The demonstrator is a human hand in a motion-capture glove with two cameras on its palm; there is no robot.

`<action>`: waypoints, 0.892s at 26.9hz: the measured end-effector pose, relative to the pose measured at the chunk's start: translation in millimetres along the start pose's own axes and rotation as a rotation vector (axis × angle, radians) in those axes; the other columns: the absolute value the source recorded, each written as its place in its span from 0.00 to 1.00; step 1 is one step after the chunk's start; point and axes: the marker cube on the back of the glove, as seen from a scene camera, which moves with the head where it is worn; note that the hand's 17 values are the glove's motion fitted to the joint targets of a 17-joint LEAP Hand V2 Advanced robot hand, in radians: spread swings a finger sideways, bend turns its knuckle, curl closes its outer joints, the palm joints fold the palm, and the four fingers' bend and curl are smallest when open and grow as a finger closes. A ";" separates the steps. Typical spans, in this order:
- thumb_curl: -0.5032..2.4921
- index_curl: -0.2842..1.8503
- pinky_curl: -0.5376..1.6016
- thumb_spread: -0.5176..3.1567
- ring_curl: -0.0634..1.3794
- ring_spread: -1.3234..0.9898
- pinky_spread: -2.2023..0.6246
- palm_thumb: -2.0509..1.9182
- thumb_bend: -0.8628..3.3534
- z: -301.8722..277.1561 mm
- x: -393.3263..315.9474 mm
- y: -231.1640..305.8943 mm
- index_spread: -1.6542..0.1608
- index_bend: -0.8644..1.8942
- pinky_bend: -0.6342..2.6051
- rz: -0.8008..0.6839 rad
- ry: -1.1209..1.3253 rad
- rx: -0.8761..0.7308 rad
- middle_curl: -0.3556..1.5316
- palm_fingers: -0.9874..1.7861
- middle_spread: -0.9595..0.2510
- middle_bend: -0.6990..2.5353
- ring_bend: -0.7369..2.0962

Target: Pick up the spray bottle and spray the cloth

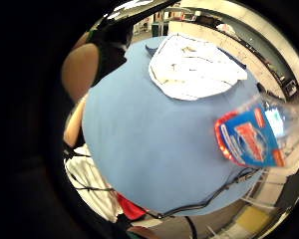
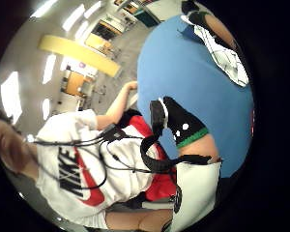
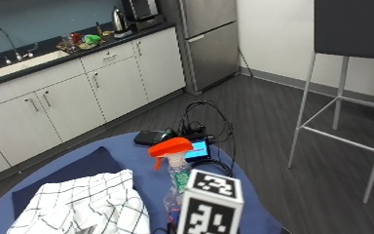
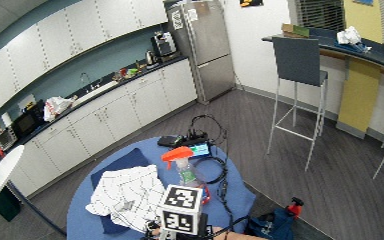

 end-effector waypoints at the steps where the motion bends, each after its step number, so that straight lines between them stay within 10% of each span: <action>1: 0.20 0.16 0.29 0.25 0.07 0.57 0.81 0.63 0.28 -3.3 1.9 3.4 0.81 0.39 0.33 0.006 0.002 0.012 0.23 0.60 0.77 0.33 0.34; 24: 0.25 0.24 0.36 0.43 0.21 0.56 0.83 0.66 0.25 -60.6 35.5 37.0 0.72 0.36 0.33 0.095 0.005 0.144 0.34 0.63 0.74 0.32 0.35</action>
